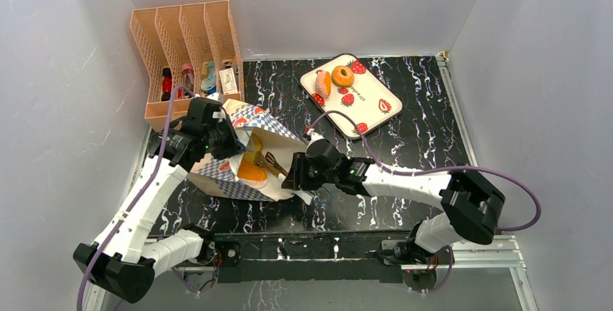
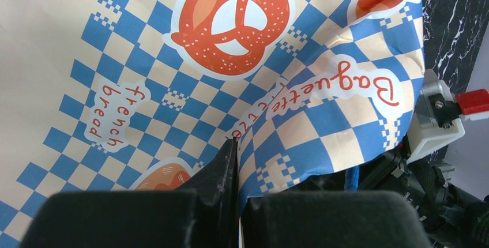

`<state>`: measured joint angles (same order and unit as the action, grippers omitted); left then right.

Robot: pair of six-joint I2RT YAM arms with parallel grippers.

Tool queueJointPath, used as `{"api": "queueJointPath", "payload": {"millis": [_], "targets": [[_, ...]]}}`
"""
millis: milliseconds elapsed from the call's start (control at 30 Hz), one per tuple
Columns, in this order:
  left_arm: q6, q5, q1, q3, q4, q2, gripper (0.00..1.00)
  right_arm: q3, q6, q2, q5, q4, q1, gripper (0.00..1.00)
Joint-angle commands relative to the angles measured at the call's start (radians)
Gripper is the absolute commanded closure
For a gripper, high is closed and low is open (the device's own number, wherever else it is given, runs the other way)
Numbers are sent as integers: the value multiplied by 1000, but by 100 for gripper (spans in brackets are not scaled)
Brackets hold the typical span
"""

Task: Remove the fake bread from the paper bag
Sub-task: Pick up the fake bread from the paper bag.

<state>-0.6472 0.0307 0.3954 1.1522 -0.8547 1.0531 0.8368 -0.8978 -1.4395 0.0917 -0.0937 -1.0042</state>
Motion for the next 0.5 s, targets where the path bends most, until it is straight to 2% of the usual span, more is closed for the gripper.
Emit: {"api": "queueJointPath", "payload": {"millis": [0,467], "targets": [[15,50,-3,35,-24,-38,100,32,10,-20,47,135,19,64],[52,79,-3,16,-34,-36,100,45,35,-99,186,298,50,64]]}}
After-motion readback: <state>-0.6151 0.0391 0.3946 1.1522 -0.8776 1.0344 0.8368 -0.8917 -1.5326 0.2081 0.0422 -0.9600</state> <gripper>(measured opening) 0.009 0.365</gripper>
